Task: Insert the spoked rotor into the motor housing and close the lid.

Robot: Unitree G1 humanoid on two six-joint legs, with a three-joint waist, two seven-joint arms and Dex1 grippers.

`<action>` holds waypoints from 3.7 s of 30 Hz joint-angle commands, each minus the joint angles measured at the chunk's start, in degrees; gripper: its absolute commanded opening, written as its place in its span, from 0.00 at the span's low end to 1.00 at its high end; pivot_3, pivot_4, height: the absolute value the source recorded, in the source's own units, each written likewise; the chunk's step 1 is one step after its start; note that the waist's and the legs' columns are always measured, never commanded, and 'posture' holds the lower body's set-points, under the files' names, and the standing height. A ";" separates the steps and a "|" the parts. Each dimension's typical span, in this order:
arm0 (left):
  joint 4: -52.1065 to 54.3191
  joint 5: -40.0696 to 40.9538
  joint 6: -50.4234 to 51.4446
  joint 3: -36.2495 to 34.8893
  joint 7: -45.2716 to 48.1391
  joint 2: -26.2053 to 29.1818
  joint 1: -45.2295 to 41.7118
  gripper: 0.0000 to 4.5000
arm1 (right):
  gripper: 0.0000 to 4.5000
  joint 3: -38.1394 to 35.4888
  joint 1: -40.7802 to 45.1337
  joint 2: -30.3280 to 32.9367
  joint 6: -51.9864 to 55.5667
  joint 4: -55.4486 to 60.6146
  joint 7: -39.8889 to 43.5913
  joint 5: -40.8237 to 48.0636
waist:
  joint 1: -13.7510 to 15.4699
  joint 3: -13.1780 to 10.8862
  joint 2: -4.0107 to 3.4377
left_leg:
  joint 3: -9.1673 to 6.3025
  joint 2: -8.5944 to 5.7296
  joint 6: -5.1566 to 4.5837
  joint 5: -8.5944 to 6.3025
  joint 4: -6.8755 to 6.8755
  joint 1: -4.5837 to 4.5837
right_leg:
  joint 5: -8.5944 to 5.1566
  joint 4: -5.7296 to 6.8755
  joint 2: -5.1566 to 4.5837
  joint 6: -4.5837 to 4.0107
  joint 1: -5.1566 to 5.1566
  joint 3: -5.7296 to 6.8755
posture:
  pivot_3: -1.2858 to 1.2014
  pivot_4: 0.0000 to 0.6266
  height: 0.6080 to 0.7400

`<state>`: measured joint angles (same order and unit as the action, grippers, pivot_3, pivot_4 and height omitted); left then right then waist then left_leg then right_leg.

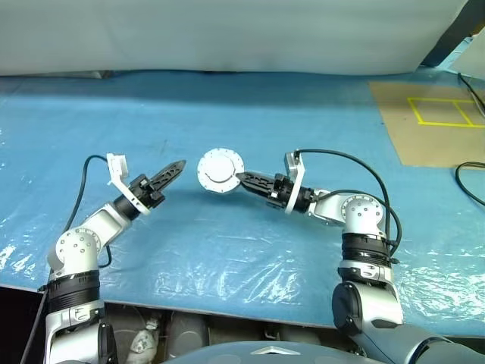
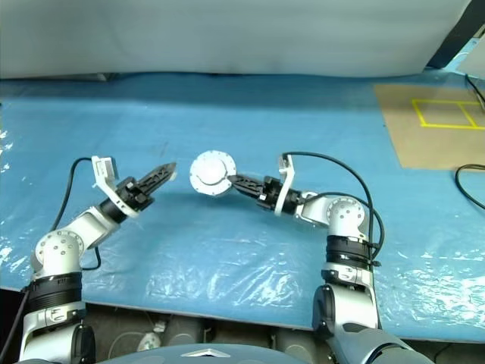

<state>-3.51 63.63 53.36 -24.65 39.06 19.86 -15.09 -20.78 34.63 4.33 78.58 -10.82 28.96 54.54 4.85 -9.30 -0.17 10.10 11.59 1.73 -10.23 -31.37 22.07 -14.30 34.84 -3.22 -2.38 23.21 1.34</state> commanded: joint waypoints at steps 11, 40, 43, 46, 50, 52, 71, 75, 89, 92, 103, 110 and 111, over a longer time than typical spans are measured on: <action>-0.07 11.77 9.49 -0.80 -5.52 -1.14 -1.18 0.99 | 0.30 -1.42 3.34 0.07 2.72 5.04 -1.65 8.25 | 0.88 -0.04 0.07 | -0.06 0.04 0.05 -0.01 -0.19 0.03 | 0.04 0.07 0.01 0.06 -0.06 0.06 | 0.52 0.24 1.00; -4.28 5.38 6.68 6.30 -5.18 -7.39 -9.25 0.59 | 0.30 -0.73 2.52 -1.04 2.11 4.86 -4.88 7.26 | 0.75 -0.06 0.10 | -0.18 -0.12 0.04 -0.01 -0.85 0.06 | 0.08 0.59 -0.06 0.14 -0.14 0.06 | 0.52 0.24 1.00; -3.79 6.67 6.86 6.17 -4.16 -8.32 -9.16 0.59 | 0.30 -0.52 2.61 -1.48 1.33 4.68 -6.33 6.35 | 0.74 -0.06 0.10 | -0.18 -0.12 0.04 -0.01 -0.86 0.06 | 0.08 0.61 -0.07 0.14 -0.14 0.05 | 0.52 0.24 1.00; -3.23 6.66 7.38 6.37 -4.39 -8.23 -8.91 0.59 | 0.30 0.58 2.36 -1.31 -0.32 5.79 -6.75 5.00 | 0.70 -0.06 0.10 | -0.18 -0.12 0.04 -0.01 -0.86 0.06 | 0.08 0.61 -0.07 0.14 -0.14 0.05 | 0.52 0.24 1.00; -3.34 5.51 7.28 6.99 -4.63 -7.78 -9.07 0.59 | 0.46 0.88 2.09 -1.51 -3.07 6.20 -7.77 3.99 | 0.72 -0.06 0.11 | -0.18 -0.12 0.04 -0.01 -0.85 0.06 | 0.08 0.61 -0.07 0.14 -0.13 0.06 | 0.52 0.24 1.00; -3.70 4.75 6.14 6.65 -4.12 -7.61 -9.44 0.59 | 0.59 1.56 2.00 -0.89 -2.45 6.36 -6.66 4.66 | 0.72 -0.06 0.11 | -0.18 -0.10 0.04 -0.01 -0.86 0.05 | 0.08 0.61 -0.07 0.14 -0.14 0.06 | 0.52 0.24 1.00; -19.70 -12.69 -25.36 -6.26 -12.94 -0.14 -17.20 0.59 | 0.74 4.82 0.12 2.82 -5.58 6.11 -4.43 2.20 | 0.79 -0.10 0.18 | -0.35 -0.15 0.04 -0.01 -0.89 0.15 | 0.08 0.58 -0.05 0.15 -0.14 0.12 | 0.52 0.24 1.00; -21.55 -15.56 -25.69 -5.32 -11.58 2.24 -16.17 0.59 | 0.74 6.62 -0.64 4.23 -6.55 8.00 -2.92 1.75 | 0.91 -0.14 0.25 | -0.40 -0.15 0.05 -0.01 -0.95 0.23 | 0.10 0.59 -0.06 0.19 -0.14 0.16 | 0.52 0.24 1.00; -35.66 -28.86 -34.73 -2.06 -10.21 4.76 -15.89 0.73 | 0.75 7.28 -2.17 6.11 -9.53 8.61 -2.74 1.15 | 0.41 -0.15 0.31 | -0.56 -0.10 0.05 -0.01 -1.09 -0.14 | 0.12 0.80 -0.07 0.21 -0.34 0.06 | 0.52 0.24 1.00; -33.62 -30.08 -35.61 -1.70 -10.76 5.09 -16.08 0.90 | 0.75 7.81 -2.86 6.57 -9.46 9.03 -1.90 1.13 | 0.63 -0.15 0.32 | -0.65 0.08 0.04 -0.01 -1.10 -0.14 | 0.12 0.79 -0.09 0.21 -0.36 0.05 | 0.52 0.24 1.00; -31.75 -29.47 -39.34 -8.40 -8.07 13.11 -12.59 0.90 | 0.75 11.03 -4.38 6.97 -10.75 9.78 0.86 -0.21 | 0.60 -0.16 0.33 | -0.64 0.08 0.05 -0.02 -1.02 -0.04 | 0.10 0.75 -0.08 0.19 -0.26 0.10 | 0.52 0.24 1.00; -22.71 -23.93 -35.36 -10.81 -1.94 14.75 -8.09 0.90 | 0.75 12.48 -4.30 7.30 -11.49 8.97 1.99 -1.36 | 0.80 -0.17 0.38 | -0.61 0.09 0.05 -0.02 -1.04 -0.03 | 0.10 0.74 -0.14 0.18 -0.29 0.11 | 0.52 0.24 1.00; -18.01 -21.11 -32.02 -10.52 -0.05 14.78 -6.50 0.90 | 0.75 12.36 -4.05 7.55 -11.64 9.15 2.21 -1.39 | 0.75 -0.18 0.41 | -0.59 0.10 0.05 -0.02 -1.05 -0.02 | 0.10 0.76 -0.13 0.17 -0.28 0.11 | 0.52 0.24 1.00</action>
<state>-29.43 38.16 18.10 -33.93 35.85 33.61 -22.25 -7.97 30.22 11.43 67.77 -2.75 30.18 52.69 5.59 -9.48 0.24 9.53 11.70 1.78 -10.25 -32.42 22.06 -14.21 35.60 -3.36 -2.22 22.94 1.45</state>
